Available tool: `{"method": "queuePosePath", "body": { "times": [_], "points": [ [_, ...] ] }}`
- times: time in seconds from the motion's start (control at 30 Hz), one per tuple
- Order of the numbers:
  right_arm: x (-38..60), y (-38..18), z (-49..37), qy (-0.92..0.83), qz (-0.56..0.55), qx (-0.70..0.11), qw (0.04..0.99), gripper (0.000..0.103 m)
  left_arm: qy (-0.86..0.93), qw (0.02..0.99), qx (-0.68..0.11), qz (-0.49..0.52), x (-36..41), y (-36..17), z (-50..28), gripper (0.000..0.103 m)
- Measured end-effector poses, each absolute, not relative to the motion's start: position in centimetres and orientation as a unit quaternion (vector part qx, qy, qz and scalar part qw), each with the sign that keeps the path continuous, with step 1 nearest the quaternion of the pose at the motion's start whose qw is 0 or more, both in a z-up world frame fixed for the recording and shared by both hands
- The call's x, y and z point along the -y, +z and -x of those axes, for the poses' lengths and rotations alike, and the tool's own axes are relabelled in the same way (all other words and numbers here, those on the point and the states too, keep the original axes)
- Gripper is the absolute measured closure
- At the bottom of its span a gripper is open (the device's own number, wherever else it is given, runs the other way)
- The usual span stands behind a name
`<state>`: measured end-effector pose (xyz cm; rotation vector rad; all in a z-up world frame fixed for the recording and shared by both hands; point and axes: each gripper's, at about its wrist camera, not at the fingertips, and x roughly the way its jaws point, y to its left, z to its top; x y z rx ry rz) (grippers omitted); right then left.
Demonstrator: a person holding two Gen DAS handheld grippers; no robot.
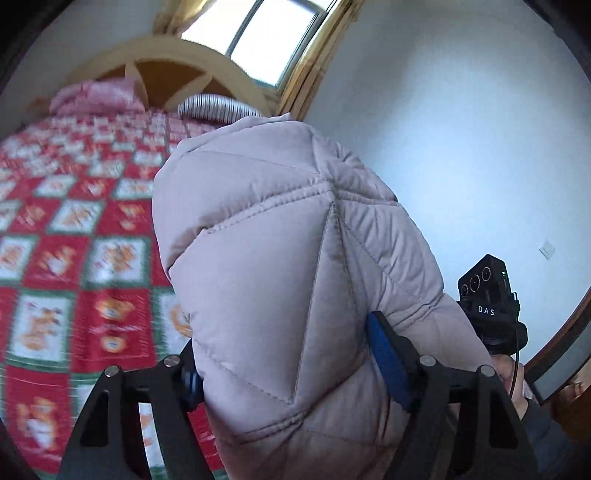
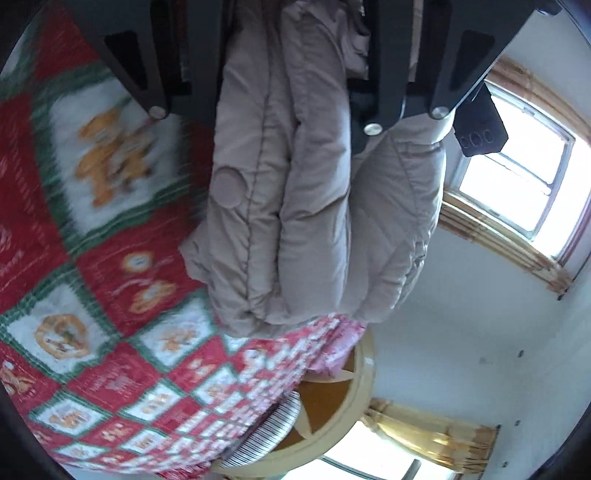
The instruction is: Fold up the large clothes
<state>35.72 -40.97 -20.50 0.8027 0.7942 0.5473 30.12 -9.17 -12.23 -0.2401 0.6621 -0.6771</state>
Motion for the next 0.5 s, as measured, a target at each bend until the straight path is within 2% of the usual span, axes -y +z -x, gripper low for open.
{"method": "queuePosePath", "body": {
  "times": [0.23,0.5],
  "points": [
    [35.1,-17.2,-35.5,0.298,-0.366,-0.347,0.811,0.071,-0.289,0.908,-0.284,0.112,3.1,-9.7,-27.1,0.029],
    [27.5,-16.0,-37.0,0.349,-0.347,-0.355,0.795,0.071,-0.230,0.929,-0.267,0.115,-3.9,-8.7,-24.4,0.030]
  ]
}}
